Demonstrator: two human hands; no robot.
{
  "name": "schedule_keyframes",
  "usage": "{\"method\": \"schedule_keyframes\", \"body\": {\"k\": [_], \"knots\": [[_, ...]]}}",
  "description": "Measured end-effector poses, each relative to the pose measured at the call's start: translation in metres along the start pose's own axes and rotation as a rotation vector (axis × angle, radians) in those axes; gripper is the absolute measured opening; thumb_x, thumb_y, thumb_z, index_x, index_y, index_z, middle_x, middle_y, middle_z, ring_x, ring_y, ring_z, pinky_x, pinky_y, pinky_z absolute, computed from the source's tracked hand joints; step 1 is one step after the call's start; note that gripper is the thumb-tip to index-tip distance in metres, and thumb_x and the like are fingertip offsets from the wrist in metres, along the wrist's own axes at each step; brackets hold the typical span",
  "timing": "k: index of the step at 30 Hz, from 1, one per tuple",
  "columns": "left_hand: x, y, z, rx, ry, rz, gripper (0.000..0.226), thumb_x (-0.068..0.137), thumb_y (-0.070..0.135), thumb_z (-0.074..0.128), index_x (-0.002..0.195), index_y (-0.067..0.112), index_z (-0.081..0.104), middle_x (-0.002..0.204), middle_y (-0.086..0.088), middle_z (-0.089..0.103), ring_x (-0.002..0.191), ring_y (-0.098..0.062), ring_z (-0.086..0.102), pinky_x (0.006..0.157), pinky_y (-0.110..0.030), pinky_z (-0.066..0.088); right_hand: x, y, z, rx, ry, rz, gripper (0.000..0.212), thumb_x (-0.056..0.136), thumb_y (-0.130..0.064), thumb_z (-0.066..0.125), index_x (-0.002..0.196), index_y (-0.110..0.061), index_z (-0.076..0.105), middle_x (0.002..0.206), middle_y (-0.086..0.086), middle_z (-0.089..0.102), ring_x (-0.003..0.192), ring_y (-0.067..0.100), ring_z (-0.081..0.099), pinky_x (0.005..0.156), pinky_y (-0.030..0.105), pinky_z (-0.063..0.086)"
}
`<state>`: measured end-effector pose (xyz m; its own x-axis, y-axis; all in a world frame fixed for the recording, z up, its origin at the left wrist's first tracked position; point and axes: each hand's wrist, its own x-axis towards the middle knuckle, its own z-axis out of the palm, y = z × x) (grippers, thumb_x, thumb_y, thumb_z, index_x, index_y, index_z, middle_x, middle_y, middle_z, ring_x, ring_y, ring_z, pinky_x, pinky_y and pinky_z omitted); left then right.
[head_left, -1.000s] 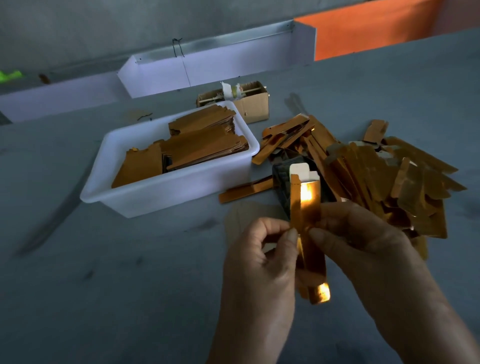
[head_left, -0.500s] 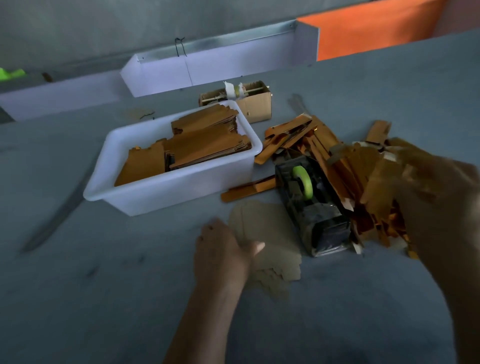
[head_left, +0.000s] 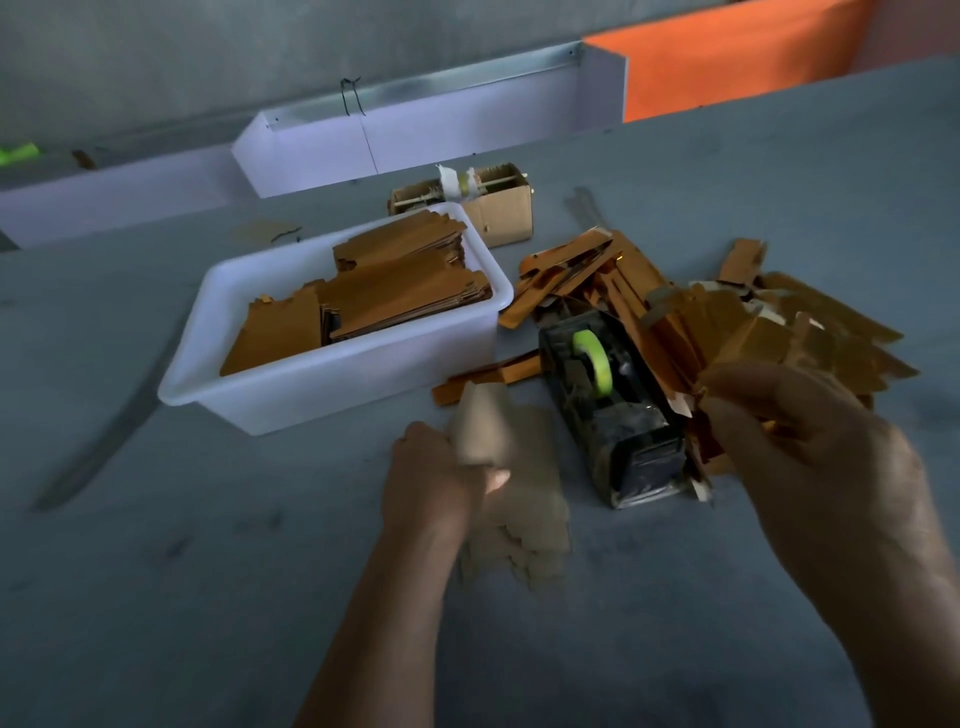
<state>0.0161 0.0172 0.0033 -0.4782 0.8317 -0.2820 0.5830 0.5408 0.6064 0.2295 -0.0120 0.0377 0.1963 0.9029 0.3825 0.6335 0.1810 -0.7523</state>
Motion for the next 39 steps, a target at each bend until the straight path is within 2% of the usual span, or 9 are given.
{"method": "schedule_keyframes", "body": {"k": [4, 10, 12, 16, 21, 25, 31, 36, 39], "knots": [[-0.002, -0.019, -0.01, -0.261, 0.039, 0.031, 0.049, 0.069, 0.02, 0.084, 0.108, 0.003, 0.059, 0.099, -0.015, 0.067, 0.086, -0.03, 0.066, 0.07, -0.043, 0.059, -0.005, -0.001, 0.0, 0.068, -0.053, 0.034, 0.013, 0.085, -0.019, 0.062, 0.095, -0.026, 0.068, 0.085, -0.021, 0.057, 0.077, -0.023, 0.05, 0.061, -0.006, 0.034], [-0.043, -0.018, -0.028, -0.841, -0.288, 0.091, 0.072, 0.04, 0.032, 0.084, 0.106, 0.01, 0.065, 0.094, -0.007, 0.076, 0.084, -0.022, 0.073, 0.069, -0.029, 0.053, -0.015, -0.017, 0.007, 0.295, -0.302, 0.151, 0.02, 0.073, -0.042, 0.057, 0.089, -0.035, 0.067, 0.077, -0.012, 0.069, 0.073, 0.004, 0.066, 0.066, 0.028, 0.056], [-0.054, -0.013, -0.027, -0.891, -0.357, 0.14, 0.064, 0.041, 0.03, 0.082, 0.1, 0.009, 0.068, 0.092, -0.009, 0.076, 0.08, -0.021, 0.073, 0.061, -0.024, 0.054, -0.02, -0.024, 0.013, 0.339, -0.435, 0.166, 0.035, 0.066, -0.056, 0.054, 0.09, -0.034, 0.066, 0.081, -0.016, 0.069, 0.077, 0.001, 0.066, 0.067, 0.027, 0.056], [-0.067, -0.008, -0.025, -0.853, -0.396, 0.213, 0.046, 0.044, 0.033, 0.08, 0.087, 0.018, 0.075, 0.086, -0.008, 0.076, 0.071, -0.014, 0.071, 0.053, -0.017, 0.049, -0.027, -0.025, 0.024, 0.531, -0.556, 0.314, 0.01, 0.08, -0.025, 0.066, 0.089, -0.023, 0.069, 0.076, -0.005, 0.071, 0.069, 0.006, 0.066, 0.059, 0.019, 0.052], [-0.071, -0.003, -0.025, -0.715, -0.373, 0.262, 0.04, 0.054, 0.035, 0.086, 0.091, 0.027, 0.074, 0.086, -0.001, 0.076, 0.078, -0.017, 0.073, 0.067, -0.027, 0.052, -0.027, -0.019, 0.023, 0.585, -0.635, 0.342, 0.016, 0.085, -0.009, 0.062, 0.084, -0.022, 0.069, 0.073, -0.004, 0.07, 0.061, 0.004, 0.062, 0.055, 0.015, 0.05], [-0.072, -0.001, -0.018, -0.69, -0.297, 0.249, 0.026, 0.067, 0.024, 0.081, 0.091, 0.027, 0.073, 0.084, 0.002, 0.076, 0.08, -0.016, 0.073, 0.071, -0.033, 0.054, -0.028, -0.02, 0.021, 0.527, -0.666, 0.313, 0.017, 0.085, -0.011, 0.062, 0.082, -0.027, 0.068, 0.071, -0.01, 0.069, 0.06, 0.003, 0.061, 0.054, 0.014, 0.049], [-0.076, 0.001, -0.006, -0.639, -0.152, 0.248, 0.014, 0.075, 0.021, 0.079, 0.085, 0.028, 0.073, 0.076, 0.005, 0.074, 0.071, -0.011, 0.07, 0.062, -0.03, 0.053, -0.038, -0.029, 0.026, 0.13, -0.363, 0.089, 0.016, 0.073, -0.04, 0.063, 0.079, -0.03, 0.053, 0.063, -0.014, 0.059, 0.073, -0.01, 0.054, 0.058, 0.007, 0.042], [-0.083, 0.007, -0.003, -0.643, -0.173, 0.272, 0.017, 0.065, 0.033, 0.066, 0.078, 0.022, 0.069, 0.067, -0.004, 0.07, 0.059, -0.019, 0.065, 0.053, -0.034, 0.054, -0.041, -0.04, 0.026, 0.471, -0.463, 0.181, 0.041, 0.066, -0.06, 0.055, 0.084, -0.022, 0.053, 0.067, -0.002, 0.07, 0.055, 0.011, 0.067, 0.053, 0.025, 0.054], [-0.086, 0.007, -0.005, -0.6, -0.231, 0.364, 0.023, 0.084, 0.043, 0.064, 0.079, 0.02, 0.067, 0.067, 0.0, 0.068, 0.062, -0.013, 0.064, 0.055, -0.025, 0.052, -0.04, -0.034, 0.026, 0.556, -0.484, 0.173, 0.04, 0.073, -0.055, 0.049, 0.087, -0.018, 0.058, 0.071, 0.001, 0.072, 0.062, 0.015, 0.07, 0.059, 0.031, 0.058]]}}
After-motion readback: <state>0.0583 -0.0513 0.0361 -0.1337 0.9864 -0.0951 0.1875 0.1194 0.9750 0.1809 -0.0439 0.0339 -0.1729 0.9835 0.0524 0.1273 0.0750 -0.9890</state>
